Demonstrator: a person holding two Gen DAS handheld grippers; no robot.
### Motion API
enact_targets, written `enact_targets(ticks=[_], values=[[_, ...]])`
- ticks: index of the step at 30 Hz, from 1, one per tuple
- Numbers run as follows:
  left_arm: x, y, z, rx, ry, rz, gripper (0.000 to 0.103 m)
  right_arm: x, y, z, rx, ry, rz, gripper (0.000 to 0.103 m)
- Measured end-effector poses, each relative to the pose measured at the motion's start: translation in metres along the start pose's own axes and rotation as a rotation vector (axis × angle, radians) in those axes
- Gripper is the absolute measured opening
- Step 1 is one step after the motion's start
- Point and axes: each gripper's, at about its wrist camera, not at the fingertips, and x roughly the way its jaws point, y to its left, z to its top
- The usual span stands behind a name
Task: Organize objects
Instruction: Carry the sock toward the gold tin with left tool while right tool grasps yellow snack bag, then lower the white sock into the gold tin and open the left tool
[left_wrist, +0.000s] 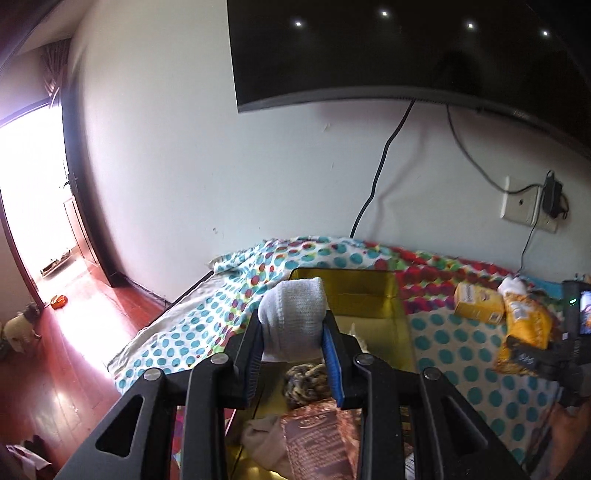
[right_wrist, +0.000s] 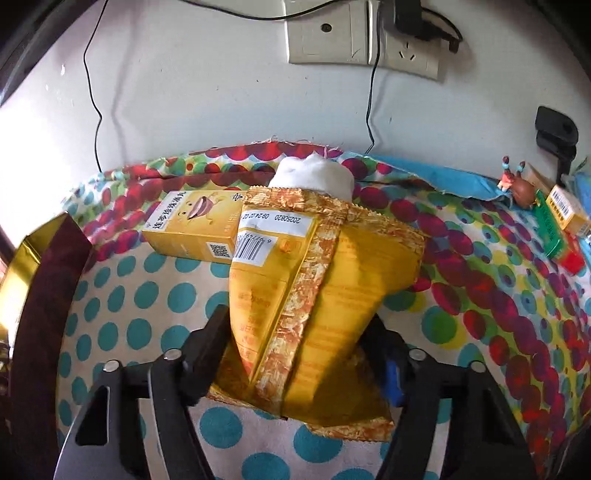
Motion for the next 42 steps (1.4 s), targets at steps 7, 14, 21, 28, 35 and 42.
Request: enact_targets(ticks=[7, 14, 21, 28, 35, 42], values=[[0.026, -0.001, 0.001, -0.002, 0.08, 0.013, 0.03, -0.008, -0.015, -0.002, 0.073, -0.039, 0.042, 0.058], [0.047, -0.007, 0.004, 0.025, 0.143, 0.044, 0.03, -0.015, -0.019, -0.006, 0.076, -0.065, 0.051, 0.058], [0.064, -0.011, 0.007, 0.05, 0.174, 0.08, 0.03, -0.015, -0.02, -0.006, 0.076, -0.065, 0.069, 0.058], [0.069, -0.011, 0.006, 0.019, 0.194, 0.045, 0.041, -0.014, -0.02, -0.006, 0.075, -0.062, 0.072, 0.058], [0.014, -0.004, 0.016, -0.018, 0.075, -0.052, 0.057, -0.014, -0.021, -0.006, 0.085, -0.058, 0.073, 0.058], [-0.084, 0.009, -0.029, -0.037, -0.033, -0.129, 0.061, -0.015, -0.02, -0.006, 0.076, -0.07, 0.07, 0.058]])
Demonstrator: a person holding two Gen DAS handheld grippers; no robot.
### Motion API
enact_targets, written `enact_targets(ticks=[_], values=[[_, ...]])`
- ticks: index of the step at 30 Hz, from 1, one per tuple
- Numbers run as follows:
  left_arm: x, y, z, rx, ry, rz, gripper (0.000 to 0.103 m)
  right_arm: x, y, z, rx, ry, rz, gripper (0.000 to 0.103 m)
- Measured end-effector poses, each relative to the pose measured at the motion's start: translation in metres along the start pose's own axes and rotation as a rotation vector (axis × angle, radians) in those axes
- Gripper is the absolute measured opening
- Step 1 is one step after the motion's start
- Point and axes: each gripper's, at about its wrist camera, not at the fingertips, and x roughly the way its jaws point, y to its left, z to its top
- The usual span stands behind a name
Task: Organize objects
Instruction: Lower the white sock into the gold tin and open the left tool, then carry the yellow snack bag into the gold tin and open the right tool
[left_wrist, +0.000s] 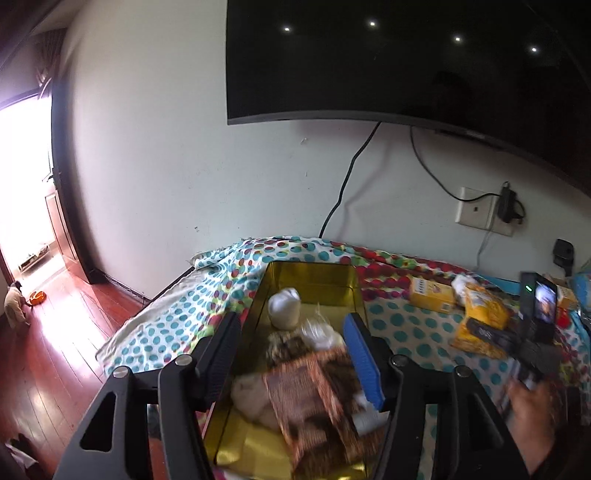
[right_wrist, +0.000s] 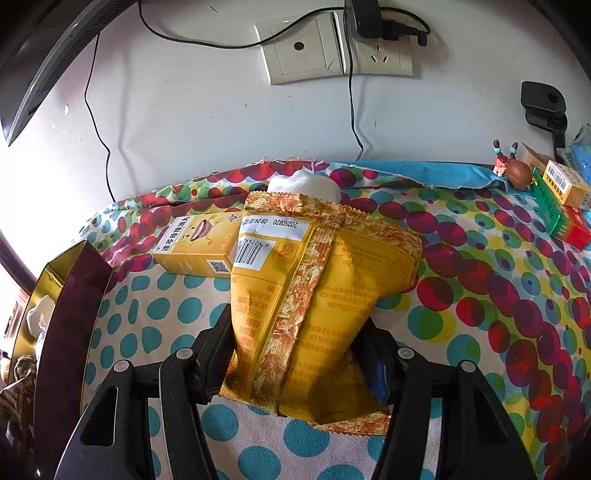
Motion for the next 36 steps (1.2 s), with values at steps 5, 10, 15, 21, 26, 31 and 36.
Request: enact_targets(ticks=[5, 10, 15, 21, 26, 31, 36], values=[[-0.041, -0.017, -0.07, -0.003, 0.021, -0.002, 0.061, -0.009, 0.001, -0.001, -0.009, -0.042, 0.001, 0.058], [-0.047, -0.014, -0.109, -0.026, 0.059, 0.028, 0.061, -0.017, 0.006, -0.002, -0.033, -0.08, 0.013, 0.058], [-0.044, -0.007, -0.122, -0.053, 0.071, 0.046, 0.061, -0.035, 0.032, -0.003, -0.174, -0.129, 0.024, 0.058], [-0.037, 0.002, -0.129, -0.069, 0.105, 0.033, 0.061, -0.068, 0.085, 0.014, -0.279, -0.17, 0.122, 0.058], [-0.034, 0.008, -0.129, -0.072, 0.115, 0.032, 0.061, -0.08, 0.142, 0.015, -0.381, -0.165, 0.203, 0.058], [-0.035, 0.013, -0.127, -0.087, 0.103, 0.032, 0.061, -0.084, 0.2, 0.01, -0.47, -0.122, 0.286, 0.058], [-0.033, 0.013, -0.127, -0.08, 0.107, 0.032, 0.061, -0.065, 0.233, 0.008, -0.498, -0.01, 0.334, 0.058]])
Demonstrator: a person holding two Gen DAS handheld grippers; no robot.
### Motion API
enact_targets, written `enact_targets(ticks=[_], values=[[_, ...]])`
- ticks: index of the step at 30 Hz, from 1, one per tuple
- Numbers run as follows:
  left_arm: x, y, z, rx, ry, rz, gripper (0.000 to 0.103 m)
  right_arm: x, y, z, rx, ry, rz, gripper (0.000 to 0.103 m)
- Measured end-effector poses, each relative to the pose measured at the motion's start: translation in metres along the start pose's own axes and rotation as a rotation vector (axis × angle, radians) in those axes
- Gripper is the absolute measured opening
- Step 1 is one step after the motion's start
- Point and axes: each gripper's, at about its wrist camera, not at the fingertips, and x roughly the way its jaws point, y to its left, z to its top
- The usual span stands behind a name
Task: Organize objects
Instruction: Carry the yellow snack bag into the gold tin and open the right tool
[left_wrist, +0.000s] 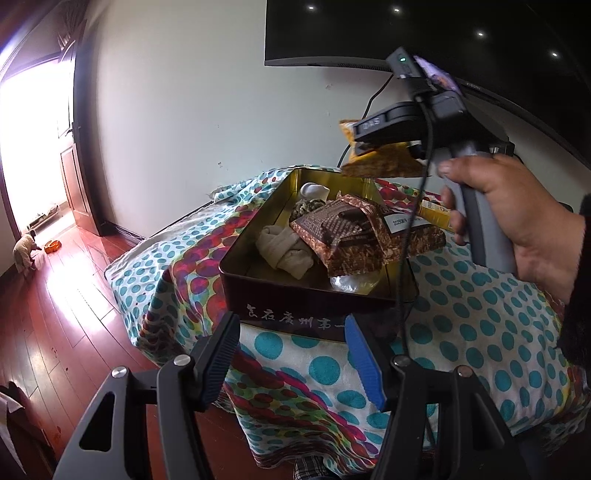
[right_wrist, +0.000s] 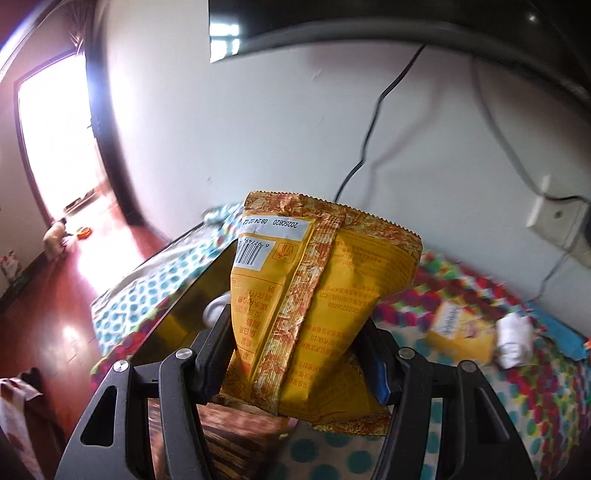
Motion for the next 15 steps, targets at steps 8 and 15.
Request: enact_targets(ticks=[8, 15], values=[[0.002, -0.002, -0.001, 0.007, 0.007, -0.012, 0.061, 0.059, -0.005, -0.002, 0.077, 0.222, 0.084, 0.065], [0.001, -0.002, -0.001, 0.002, 0.011, -0.016, 0.061, 0.032, -0.026, 0.004, 0.145, 0.129, 0.138, 0.087]])
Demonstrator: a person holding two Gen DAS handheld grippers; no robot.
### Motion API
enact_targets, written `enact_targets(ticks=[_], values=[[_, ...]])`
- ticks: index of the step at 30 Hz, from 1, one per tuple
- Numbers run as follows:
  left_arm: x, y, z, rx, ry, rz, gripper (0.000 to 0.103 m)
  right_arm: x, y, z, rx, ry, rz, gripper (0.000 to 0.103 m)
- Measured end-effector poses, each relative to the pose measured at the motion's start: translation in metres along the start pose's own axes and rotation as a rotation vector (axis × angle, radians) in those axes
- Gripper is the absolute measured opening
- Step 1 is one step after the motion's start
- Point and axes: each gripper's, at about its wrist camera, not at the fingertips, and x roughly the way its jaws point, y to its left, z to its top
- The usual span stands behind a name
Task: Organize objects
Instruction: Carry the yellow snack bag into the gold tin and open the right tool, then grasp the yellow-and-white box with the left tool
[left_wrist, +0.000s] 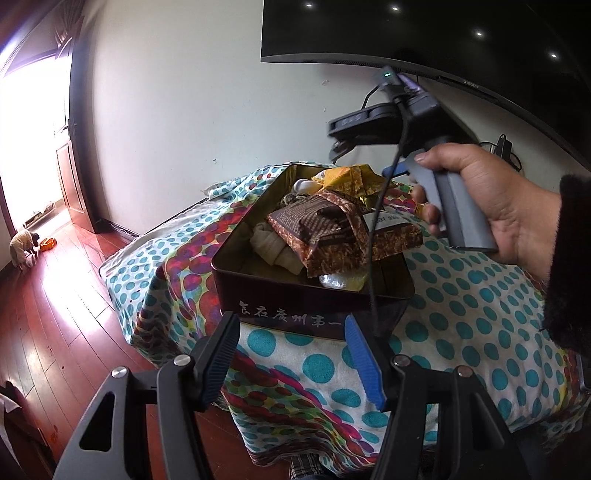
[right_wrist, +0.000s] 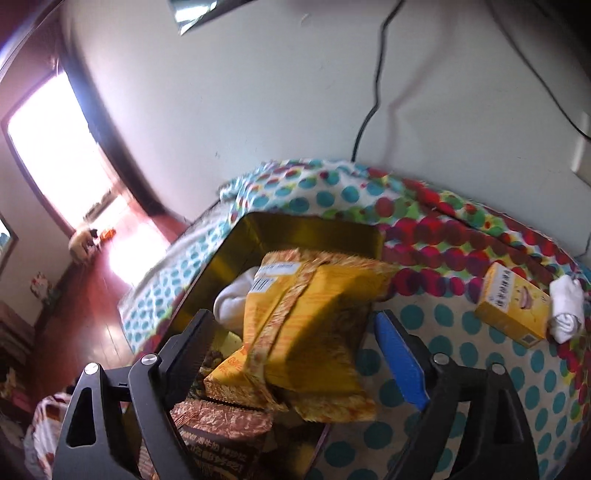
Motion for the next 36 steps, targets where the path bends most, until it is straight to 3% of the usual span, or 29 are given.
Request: enact_targets(ticks=[2, 5, 10, 14, 16, 20, 22, 25, 27, 30, 36], values=[[-0.002, -0.003, -0.001, 0.012, -0.009, -0.001, 0.061, -0.015, -0.014, 0.002, 0.039, -0.047, -0.005, 0.091], [-0.009, -0.009, -0.001, 0.029, -0.038, -0.014, 0.061, -0.039, -0.048, 0.0, 0.07, -0.108, -0.085, 0.094], [-0.021, -0.021, -0.002, 0.028, -0.078, -0.062, 0.061, -0.065, -0.148, -0.013, 0.144, -0.142, -0.401, 0.099], [-0.021, -0.042, 0.007, 0.016, -0.067, -0.12, 0.061, -0.07, -0.221, -0.035, 0.229, -0.133, -0.515, 0.099], [-0.017, -0.055, 0.017, 0.031, -0.061, -0.146, 0.061, -0.067, -0.252, -0.046, 0.281, -0.121, -0.516, 0.099], [0.003, -0.091, 0.05, 0.043, -0.046, -0.209, 0.061, -0.05, -0.278, -0.062, 0.314, -0.075, -0.51, 0.097], [0.016, -0.111, 0.065, 0.068, -0.045, -0.232, 0.061, -0.055, -0.282, -0.066, 0.343, -0.116, -0.474, 0.098], [0.047, -0.15, 0.088, 0.137, -0.054, -0.263, 0.063, -0.061, -0.288, -0.073, 0.388, -0.155, -0.454, 0.103], [0.074, -0.176, 0.101, 0.178, -0.059, -0.276, 0.063, -0.057, -0.297, -0.075, 0.425, -0.134, -0.421, 0.103], [0.126, -0.206, 0.122, 0.18, -0.008, -0.296, 0.063, -0.06, -0.303, -0.078, 0.462, -0.147, -0.42, 0.103], [0.21, -0.254, 0.135, 0.305, 0.033, -0.221, 0.063, -0.07, -0.304, -0.078, 0.502, -0.16, -0.41, 0.103]])
